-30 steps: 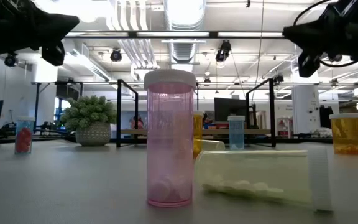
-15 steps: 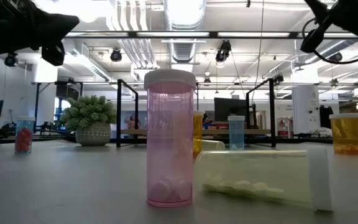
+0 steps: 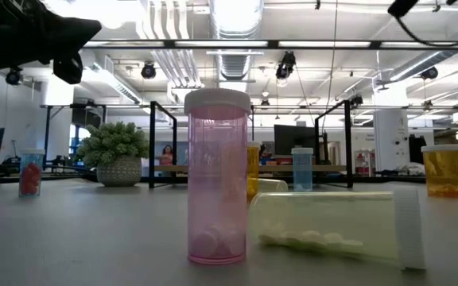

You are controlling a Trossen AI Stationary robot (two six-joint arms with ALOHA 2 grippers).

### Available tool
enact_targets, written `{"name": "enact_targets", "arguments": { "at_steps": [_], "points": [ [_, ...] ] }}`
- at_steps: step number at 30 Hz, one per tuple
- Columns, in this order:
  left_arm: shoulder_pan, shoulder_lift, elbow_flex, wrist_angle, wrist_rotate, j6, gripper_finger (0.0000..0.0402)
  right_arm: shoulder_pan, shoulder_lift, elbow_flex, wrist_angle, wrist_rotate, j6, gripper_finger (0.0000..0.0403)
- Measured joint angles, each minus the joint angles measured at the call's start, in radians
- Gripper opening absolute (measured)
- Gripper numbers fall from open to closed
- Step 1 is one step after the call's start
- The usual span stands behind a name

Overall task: Pick and place medicine bottles onto shelf by color
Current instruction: Put the top right blue pill bottle on the shelf

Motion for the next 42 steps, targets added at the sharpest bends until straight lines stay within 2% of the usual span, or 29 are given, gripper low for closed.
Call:
{"name": "enact_targets", "arguments": {
  "at_steps": [3, 10, 13, 16, 19, 26, 32, 36, 42],
  "points": [
    [0.000, 0.000, 0.000, 0.000, 0.000, 0.000, 0.0000, 0.000, 0.000, 0.099, -0.211, 0.006, -0.059, 0.0018],
    [0.000, 0.000, 0.000, 0.000, 0.000, 0.000, 0.0000, 0.000, 0.073, 0.425, -0.970, 0.043, -0.116, 0.0018],
    [0.000, 0.000, 0.000, 0.000, 0.000, 0.000, 0.0000, 0.000, 0.132, 0.554, -1.224, 0.150, -0.137, 0.0018],
    [0.000, 0.000, 0.000, 0.000, 0.000, 0.000, 0.0000, -0.001, 0.188, 0.658, -1.419, 0.249, -0.058, 0.0018],
    [0.000, 0.000, 0.000, 0.000, 0.000, 0.000, 0.0000, 0.000, 0.237, 0.731, -1.506, 0.243, -0.012, 0.0018],
    [0.000, 0.000, 0.000, 0.000, 0.000, 0.000, 0.0000, 0.001, 0.362, 0.802, -1.511, 0.174, 0.010, 0.0018],
    [0.000, 0.000, 0.000, 0.000, 0.000, 0.000, 0.0000, 0.002, 0.482, 0.842, -1.510, 0.047, 0.095, 0.0018],
    [0.000, 0.000, 0.000, 0.000, 0.000, 0.000, 0.0000, 0.007, 0.572, 0.878, -1.527, -0.029, 0.089, 0.0018],
    [0.000, 0.000, 0.000, 0.000, 0.000, 0.000, 0.0000, 0.024, 0.677, 0.951, -1.516, -0.033, 0.105, 0.0018]
  ]
}}
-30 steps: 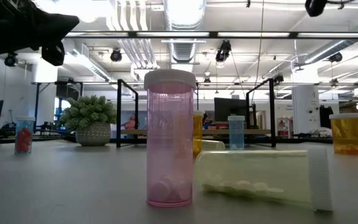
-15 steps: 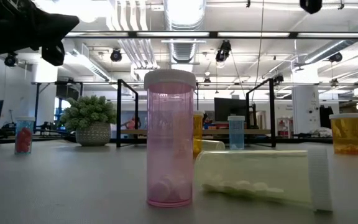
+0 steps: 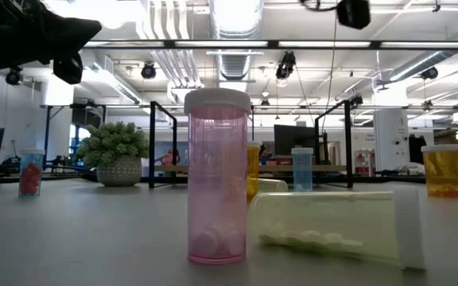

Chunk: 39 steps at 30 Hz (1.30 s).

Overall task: Pick and place medicine bottles onto shelf by color
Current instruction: Put the top right blue pill bottle on the shelf

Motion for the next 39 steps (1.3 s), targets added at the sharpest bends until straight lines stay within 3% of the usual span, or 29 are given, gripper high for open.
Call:
{"name": "enact_targets", "arguments": {
  "at_steps": [21, 31, 39],
  "points": [
    [0.000, 0.000, 0.000, 0.000, 0.000, 0.000, 0.0000, 0.028, 0.396, 0.093, -0.209, 0.044, 0.176, 0.0018],
    [0.000, 0.000, 0.000, 0.000, 0.000, 0.000, 0.0000, 0.077, 0.493, 0.094, -0.255, 0.042, 0.339, 0.0018],
    [0.000, 0.000, 0.000, 0.000, 0.000, 0.000, 0.0000, 0.077, 0.510, 0.094, -0.253, -0.001, 0.348, 0.0019]
  ]
}}
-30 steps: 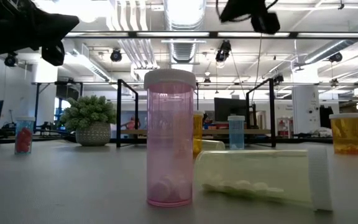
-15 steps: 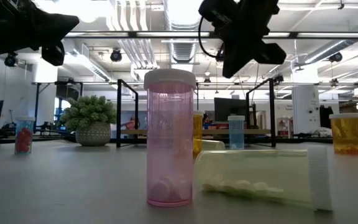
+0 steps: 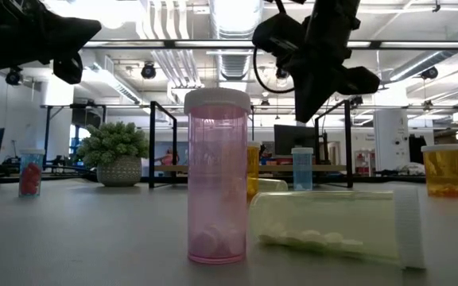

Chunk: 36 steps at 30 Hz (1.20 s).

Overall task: Pick and place medicine bottles onto shelf by color
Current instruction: Put the top right blue pill bottle on the shelf

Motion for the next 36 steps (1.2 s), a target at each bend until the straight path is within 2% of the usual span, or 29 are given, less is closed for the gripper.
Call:
{"name": "enact_targets", "arguments": {
  "at_steps": [8, 20, 23, 29, 36],
  "points": [
    [0.000, 0.000, 0.000, 0.000, 0.000, 0.000, 0.0000, 0.004, 0.011, 0.000, -0.049, -0.085, 0.167, 0.0061],
    [0.000, 0.000, 0.000, 0.000, 0.000, 0.000, 0.0000, 0.004, 0.055, 0.000, 0.004, -0.085, 0.184, 0.0164],
    [0.000, 0.000, 0.000, 0.000, 0.000, 0.000, 0.0000, 0.004, 0.072, 0.000, 0.004, -0.078, 0.130, 0.0183],
    [0.000, 0.000, 0.000, 0.000, 0.000, 0.000, 0.0000, 0.004, 0.081, 0.000, 0.018, -0.077, 0.106, 0.0203],
    [0.000, 0.000, 0.000, 0.000, 0.000, 0.000, 0.0000, 0.004, 0.082, 0.000, 0.020, -0.066, 0.032, 0.0201]
  ]
}}
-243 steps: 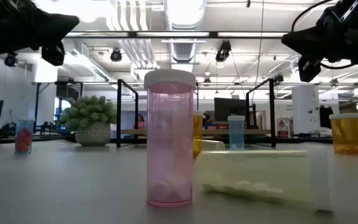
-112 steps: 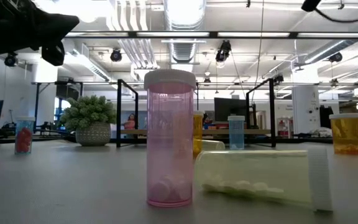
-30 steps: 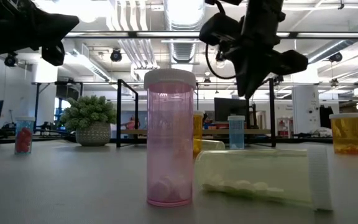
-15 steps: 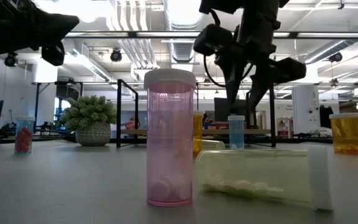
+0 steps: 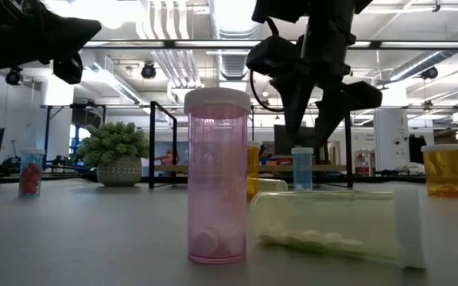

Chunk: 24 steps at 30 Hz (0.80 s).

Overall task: Pick and place medicine bottles onto shelf by color
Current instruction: Put the top right blue pill bottle on the shelf

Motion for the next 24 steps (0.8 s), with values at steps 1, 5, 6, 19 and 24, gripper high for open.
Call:
{"name": "enact_targets", "arguments": {
  "at_steps": [1, 5, 6, 19, 24],
  "points": [
    [0.000, 0.000, 0.000, 0.000, 0.000, 0.000, 0.0000, 0.000, 0.000, 0.000, 0.003, 0.000, -0.015, 0.0201],
    [0.000, 0.000, 0.000, 0.000, 0.000, 0.000, 0.0000, 0.000, 0.000, 0.000, 0.021, 0.033, -0.041, 0.0201],
    [0.000, 0.000, 0.000, 0.000, 0.000, 0.000, 0.0000, 0.000, 0.000, 0.000, 0.021, 0.045, -0.044, 0.0201],
    [0.000, 0.000, 0.000, 0.000, 0.000, 0.000, 0.0000, 0.000, 0.000, -0.010, 0.015, 0.103, -0.081, 0.0201],
    [0.000, 0.000, 0.000, 0.000, 0.000, 0.000, 0.0000, 0.001, 0.025, -0.013, 0.015, 0.102, -0.063, 0.0201]
  ]
}}
